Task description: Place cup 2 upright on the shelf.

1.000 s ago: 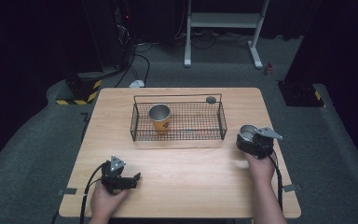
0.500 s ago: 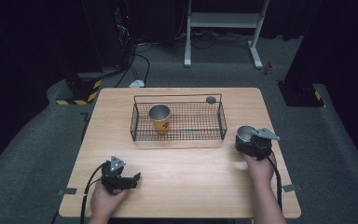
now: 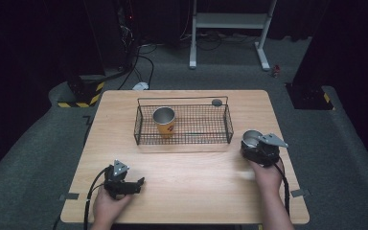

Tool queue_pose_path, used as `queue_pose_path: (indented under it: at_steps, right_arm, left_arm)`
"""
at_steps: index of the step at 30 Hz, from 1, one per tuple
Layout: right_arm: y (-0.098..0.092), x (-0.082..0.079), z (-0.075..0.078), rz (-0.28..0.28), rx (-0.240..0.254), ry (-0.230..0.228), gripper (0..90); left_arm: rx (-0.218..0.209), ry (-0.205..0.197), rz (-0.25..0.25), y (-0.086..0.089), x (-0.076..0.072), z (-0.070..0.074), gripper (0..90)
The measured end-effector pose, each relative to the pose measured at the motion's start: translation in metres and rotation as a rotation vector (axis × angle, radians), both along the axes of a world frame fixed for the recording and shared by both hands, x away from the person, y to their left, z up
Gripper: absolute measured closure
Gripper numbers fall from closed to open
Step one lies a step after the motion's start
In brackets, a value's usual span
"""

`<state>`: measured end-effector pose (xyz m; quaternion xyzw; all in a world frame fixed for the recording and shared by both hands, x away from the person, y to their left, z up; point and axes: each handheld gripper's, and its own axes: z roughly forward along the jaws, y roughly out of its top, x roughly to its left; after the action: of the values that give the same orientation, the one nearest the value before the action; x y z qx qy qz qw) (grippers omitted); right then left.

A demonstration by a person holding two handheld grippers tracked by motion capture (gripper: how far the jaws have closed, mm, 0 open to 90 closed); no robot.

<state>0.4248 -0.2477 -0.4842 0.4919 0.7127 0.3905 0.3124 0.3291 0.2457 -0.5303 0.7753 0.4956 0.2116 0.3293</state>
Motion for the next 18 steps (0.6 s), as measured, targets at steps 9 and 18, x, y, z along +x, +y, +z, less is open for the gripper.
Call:
queue_pose_path:
  at_steps: [9,18]
  right_arm:
    - [0.013,-0.007,0.005,0.026,0.003,-0.016,18.3]
    - [0.029,-0.023,0.016,0.060,0.016,-0.051,18.3]
  left_arm:
    - [0.000,-0.008,0.001,-0.001,0.000,0.000,5.9]
    - [-0.001,-0.013,-0.026,-0.002,0.000,0.000,7.6]
